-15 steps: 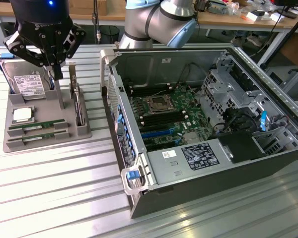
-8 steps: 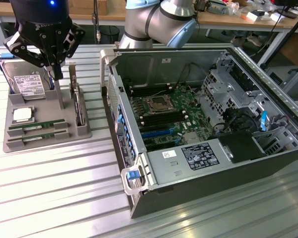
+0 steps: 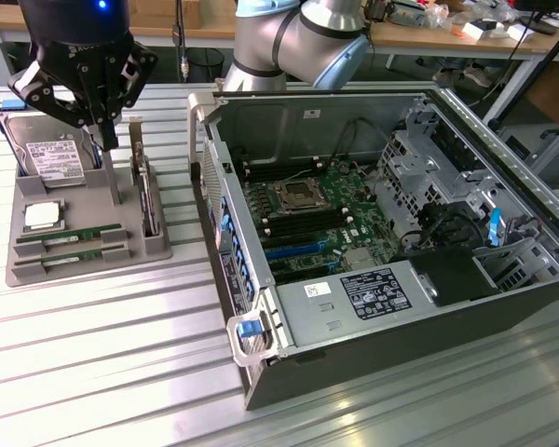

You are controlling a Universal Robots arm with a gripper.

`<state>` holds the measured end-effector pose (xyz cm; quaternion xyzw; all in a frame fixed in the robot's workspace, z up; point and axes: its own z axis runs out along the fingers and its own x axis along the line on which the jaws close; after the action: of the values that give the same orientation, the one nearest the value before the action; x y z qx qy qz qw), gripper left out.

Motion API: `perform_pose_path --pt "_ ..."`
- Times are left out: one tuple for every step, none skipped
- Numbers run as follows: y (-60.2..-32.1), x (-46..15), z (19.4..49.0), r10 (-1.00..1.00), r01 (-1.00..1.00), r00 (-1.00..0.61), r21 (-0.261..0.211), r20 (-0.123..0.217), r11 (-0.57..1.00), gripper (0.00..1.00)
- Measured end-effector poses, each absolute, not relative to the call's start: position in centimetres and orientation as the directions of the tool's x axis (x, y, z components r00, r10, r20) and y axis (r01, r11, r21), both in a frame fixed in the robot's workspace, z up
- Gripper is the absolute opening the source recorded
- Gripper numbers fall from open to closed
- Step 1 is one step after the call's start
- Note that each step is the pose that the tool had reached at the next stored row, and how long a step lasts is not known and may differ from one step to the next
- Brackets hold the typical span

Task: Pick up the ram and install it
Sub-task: 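Pick up the ram and move it above insertion slot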

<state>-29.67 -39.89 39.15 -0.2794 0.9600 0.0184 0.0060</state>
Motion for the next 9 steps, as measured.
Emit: perform_pose_path --pt "-39.89 -29.67 39.15 -0.543 -0.543 -0.840 0.032 -0.022 0.839 0.11" --pt "-39.89 -29.67 39.15 -0.549 -0.549 -0.836 0.032 -0.022 0.835 0.11" --pt "-39.89 -29.67 39.15 -0.554 -0.555 -0.832 0.032 -0.022 0.832 0.11" --pt "-39.89 -29.67 39.15 -0.560 -0.561 -0.828 0.032 -0.022 0.827 0.11" --pt "-39.90 -29.67 39.16 -0.565 -0.566 -0.825 0.032 -0.022 0.824 0.11" --pt "-39.90 -29.67 39.15 -0.568 -0.568 -0.823 0.032 -0.022 0.822 0.11" --pt "-39.90 -29.67 39.15 -0.574 -0.574 -0.819 0.032 -0.022 0.818 0.11" --pt "-39.89 -29.67 39.15 -0.579 -0.580 -0.815 0.032 -0.022 0.814 0.11" --pt "-39.89 -29.67 39.15 -0.586 -0.587 -0.810 0.032 -0.022 0.809 0.11"
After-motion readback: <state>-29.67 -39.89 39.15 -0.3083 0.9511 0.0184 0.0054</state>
